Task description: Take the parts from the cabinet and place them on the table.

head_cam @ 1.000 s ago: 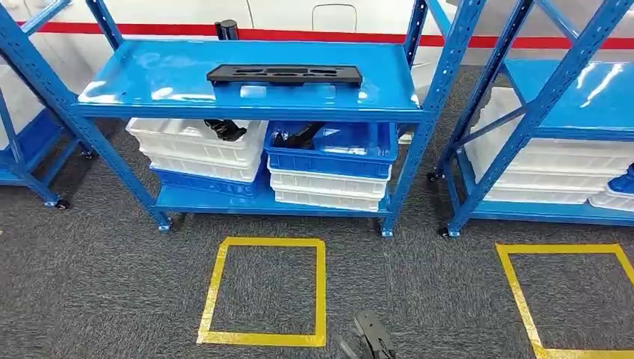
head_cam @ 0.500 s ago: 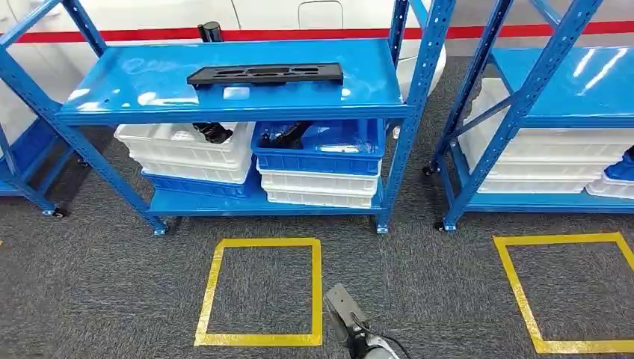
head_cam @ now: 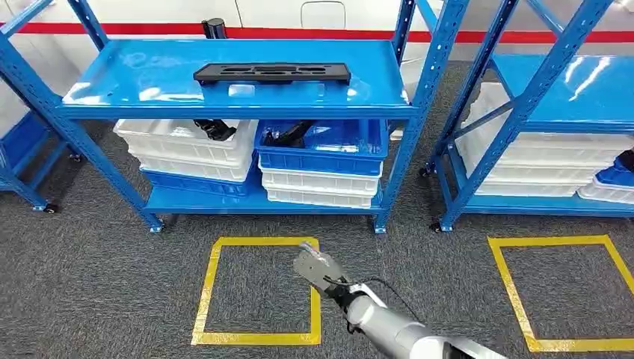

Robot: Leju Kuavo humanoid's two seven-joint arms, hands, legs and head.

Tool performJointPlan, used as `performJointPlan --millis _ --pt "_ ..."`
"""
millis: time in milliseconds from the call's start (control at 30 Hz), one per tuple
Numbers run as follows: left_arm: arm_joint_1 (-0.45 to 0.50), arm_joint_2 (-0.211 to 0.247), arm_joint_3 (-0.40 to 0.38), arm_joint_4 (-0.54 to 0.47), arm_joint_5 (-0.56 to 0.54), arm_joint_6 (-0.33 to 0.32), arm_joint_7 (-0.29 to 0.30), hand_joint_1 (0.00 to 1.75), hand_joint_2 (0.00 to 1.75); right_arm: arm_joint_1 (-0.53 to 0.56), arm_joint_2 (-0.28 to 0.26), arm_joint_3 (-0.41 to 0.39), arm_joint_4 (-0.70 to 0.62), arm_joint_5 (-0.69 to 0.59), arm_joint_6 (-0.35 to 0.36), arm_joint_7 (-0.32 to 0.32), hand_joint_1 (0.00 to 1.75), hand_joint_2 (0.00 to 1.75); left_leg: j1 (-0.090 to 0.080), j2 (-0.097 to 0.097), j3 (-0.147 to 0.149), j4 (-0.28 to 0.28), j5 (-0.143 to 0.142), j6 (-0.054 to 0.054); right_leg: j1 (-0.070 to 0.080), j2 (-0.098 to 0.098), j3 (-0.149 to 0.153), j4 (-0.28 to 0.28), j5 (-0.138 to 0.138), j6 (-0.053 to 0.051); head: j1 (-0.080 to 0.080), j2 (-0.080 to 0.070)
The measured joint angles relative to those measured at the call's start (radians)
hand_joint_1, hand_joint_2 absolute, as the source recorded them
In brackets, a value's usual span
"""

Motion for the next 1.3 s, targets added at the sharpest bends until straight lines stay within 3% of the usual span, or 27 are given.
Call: performJointPlan --millis 33,67,167,233,267,333,367,400,433,467,533,567,633,700,733,767,867,900,933,967,1033,1067,1100,1167,1233,1267,1300 --pt "-0.002 0.002 -0.007 0.000 0.005 0.003 -0.001 0.00 0.00 -0.023 -0.005 0.009 -0.001 0.013 -0.004 0.001 0.00 0.00 0.001 0.000 0.001 0.003 -0.003 -0.005 -0.003 -0.001 0.043 -0.089 0.035 0.000 0.000 0.000" --pt "-0.004 0.009 -0.024 0.003 0.013 0.011 -0.006 0.00 0.00 -0.042 -0.013 0.028 -0.005 0.042 -0.015 0.003 0.00 0.00 -0.007 -0.004 -0.003 0.010 -0.007 -0.015 0.002 0.004 0.053 -0.122 0.020 -0.005 0.000 0.000" --pt "-0.007 0.025 -0.056 0.006 0.032 0.027 -0.014 0.00 0.00 -0.069 -0.043 0.056 -0.034 0.111 -0.035 0.023 0.00 0.00 0.002 -0.006 -0.007 0.003 0.000 -0.034 0.012 0.007 0.047 -0.118 0.025 -0.027 -0.001 0.000" --pt "-0.007 0.037 -0.074 0.007 0.043 0.035 -0.014 0.00 0.00 -0.084 -0.057 0.067 -0.064 0.161 -0.040 0.042 0.00 0.00 0.005 -0.006 -0.017 0.024 -0.017 -0.042 0.002 0.007 0.049 -0.123 0.033 -0.040 -0.001 0.000" --pt "-0.009 0.042 -0.079 0.007 0.048 0.037 -0.014 0.00 0.00 -0.090 -0.062 0.070 -0.079 0.183 -0.042 0.050 0.00 0.00 0.005 -0.006 -0.040 0.077 -0.048 -0.047 0.000 0.007 0.049 -0.123 0.034 -0.046 -0.003 0.000" --pt "-0.020 0.048 -0.092 0.007 0.055 0.041 -0.015 0.00 0.00 -0.091 -0.075 0.074 -0.109 0.222 -0.041 0.067 0.00 0.00 0.008 -0.007 -0.124 0.254 -0.124 -0.056 0.000 0.007 0.049 -0.122 0.034 -0.047 -0.003 0.000" --pt "-0.022 0.053 -0.102 0.007 0.059 0.045 -0.015 0.00 0.00 -0.091 -0.088 0.078 -0.131 0.251 -0.040 0.083 0.00 0.00 0.008 -0.007 -0.164 0.333 -0.147 -0.058 0.001 0.007 0.049 -0.122 0.033 -0.047 -0.002 0.000" --pt "-0.023 0.058 -0.106 0.007 0.063 0.049 -0.015 0.00 0.00 -0.091 -0.096 0.080 -0.147 0.271 -0.039 0.094 0.00 0.00 0.008 -0.007 -0.179 0.358 -0.143 -0.058 0.001 0.007 0.049 -0.122 0.033 -0.047 -0.002 0.000" --pt "-0.024 0.061 -0.112 0.007 0.068 0.051 -0.015 0.00 0.00 -0.091 -0.106 0.080 -0.169 0.295 -0.036 0.106 0.00 0.00 0.008 -0.007 -0.169 0.330 -0.118 -0.055 0.001 0.008 0.051 -0.122 0.033 -0.047 -0.002 0.000" --pt "-0.024 0.066 -0.118 0.007 0.071 0.052 -0.014 0.00 0.00 -0.091 -0.114 0.081 -0.188 0.315 -0.033 0.115 0.00 0.00 0.007 -0.007 -0.138 0.263 -0.078 -0.051 0.001 0.012 0.053 -0.122 0.033 -0.047 -0.002 0.000" --pt "-0.020 0.074 -0.130 0.008 0.078 0.053 -0.008 0.00 0.00 -0.093 -0.132 0.084 -0.241 0.365 -0.029 0.138 0.00 0.00 0.003 -0.006 -0.048 0.066 0.011 -0.032 0.002 0.016 0.058 -0.122 0.031 -0.044 -0.002 0.000" --pt "-0.018 0.079 -0.135 0.009 0.082 0.054 -0.004 0.00 0.00 -0.093 -0.142 0.085 -0.263 0.386 -0.026 0.148 0.00 0.00 -0.002 -0.005 -0.026 0.013 0.017 -0.023 0.008 0.017 0.055 -0.120 0.028 -0.040 -0.002 0.000" --pt "-0.018 0.083 -0.147 0.009 0.087 0.055 -0.002 0.00 0.00 -0.089 -0.164 0.087 -0.306 0.423 -0.018 0.168 0.00 0.00 -0.003 -0.007 -0.028 0.010 0.013 -0.026 0.007 0.018 0.051 -0.121 0.028 -0.029 -0.002 0.000" --pt "-0.018 0.084 -0.156 0.009 0.090 0.058 -0.001 0.00 0.00 -0.088 -0.191 0.090 -0.368 0.471 -0.007 0.192 0.00 0.00 -0.003 -0.009 -0.028 0.004 0.016 -0.017 0.007 0.017 0.053 -0.128 0.028 -0.016 -0.002 0.000" --pt "-0.018 0.084 -0.160 0.009 0.090 0.059 0.001 0.00 0.00 -0.088 -0.200 0.090 -0.391 0.488 -0.003 0.201 0.00 0.00 0.007 -0.006 -0.022 -0.008 0.024 -0.011 0.005 0.012 0.052 -0.117 0.022 -0.012 -0.001 0.000" --pt "-0.018 0.085 -0.167 0.009 0.090 0.060 0.002 0.00 0.00 -0.088 -0.211 0.090 -0.412 0.504 0.002 0.209 0.00 0.00 0.006 -0.005 -0.018 -0.010 0.024 -0.008 0.008 0.003 0.048 -0.101 0.008 -0.007 0.000 0.000" --pt "-0.018 0.087 -0.177 0.010 0.091 0.062 0.007 0.00 0.00 -0.079 -0.232 0.090 -0.464 0.544 0.018 0.231 0.00 0.00 0.005 -0.002 -0.020 -0.010 0.023 -0.001 0.005 0.001 -0.057 0.126 -0.113 -0.001 0.000 0.000" --pt "-0.018 0.090 -0.183 0.010 0.091 0.063 0.010 0.00 0.00 -0.071 -0.247 0.090 -0.497 0.566 0.027 0.242 0.00 0.00 0.005 -0.003 -0.021 -0.009 0.023 -0.001 0.004 0.001 -0.082 0.181 -0.125 0.001 0.000 0.000" --pt "-0.018 0.090 -0.190 0.010 0.091 0.063 0.014 0.00 0.00 -0.066 -0.255 0.090 -0.519 0.583 0.035 0.251 0.00 0.00 0.005 -0.004 -0.020 -0.009 0.023 -0.001 0.002 0.001 -0.081 0.179 -0.112 0.003 0.000 0.000" --pt "-0.018 0.090 -0.194 0.010 0.091 0.063 0.018 0.00 0.00 -0.065 -0.272 0.090 -0.559 0.624 0.053 0.270 0.00 0.00 0.006 -0.005 -0.020 -0.008 0.023 -0.001 0.000 0.001 -0.057 0.131 -0.079 0.004 0.000 0.000" --pt "-0.020 0.090 -0.201 0.010 0.090 0.064 0.023 0.00 0.00 -0.067 -0.290 0.088 -0.611 0.672 0.074 0.293 0.00 0.00 0.007 -0.006 -0.018 -0.003 0.021 -0.006 -0.005 0.001 0.031 -0.041 0.000 0.004 0.000 0.000" --pt "-0.021 0.092 -0.205 0.010 0.088 0.064 0.028 0.00 0.00 -0.069 -0.302 0.088 -0.638 0.697 0.084 0.303 0.00 0.00 0.004 -0.006 -0.020 0.002 0.018 -0.012 -0.007 0.002 0.066 -0.110 0.012 0.003 0.000 0.000" --pt "-0.022 0.092 -0.211 0.010 0.087 0.064 0.032 0.00 0.00 -0.071 -0.309 0.087 -0.674 0.722 0.098 0.315 0.00 0.00 -0.002 -0.008 -0.025 0.010 0.014 -0.021 -0.002 0.006 0.066 -0.118 0.013 -0.008 -0.002 0.000" --pt "-0.023 0.095 -0.221 0.010 0.087 0.064 0.039 0.00 0.00 -0.070 -0.328 0.087 -0.728 0.769 0.122 0.333 0.00 0.00 0.001 -0.007 -0.025 0.007 0.018 -0.031 0.003 0.006 0.062 -0.115 0.013 -0.019 -0.002 0.000" --pt "-0.023 0.097 -0.228 0.010 0.087 0.064 0.048 0.00 0.00 -0.074 -0.347 0.087 -0.773 0.808 0.144 0.349 0.00 0.00 0.004 -0.009 -0.023 0.005 0.018 -0.040 -0.001 0.002 0.062 -0.119 0.020 -0.033 -0.001 0.000" --pt "-0.023 0.097 -0.230 0.010 0.086 0.064 0.051 0.00 0.00 -0.078 -0.350 0.085 -0.813 0.843 0.162 0.362 0.00 0.00 0.006 -0.005 -0.039 0.031 -0.006 -0.044 -0.004 0.003 0.063 -0.120 0.021 -0.036 -0.002 0.000" --pt "-0.024 0.098 -0.235 0.010 0.086 0.065 0.055 0.00 0.00 -0.081 -0.357 0.082 -0.840 0.865 0.176 0.372 0.00 0.00 0.007 -0.005 -0.068 0.098 -0.045 -0.048 -0.005 0.002 0.062 -0.119 0.022 -0.040 -0.003 0.000"
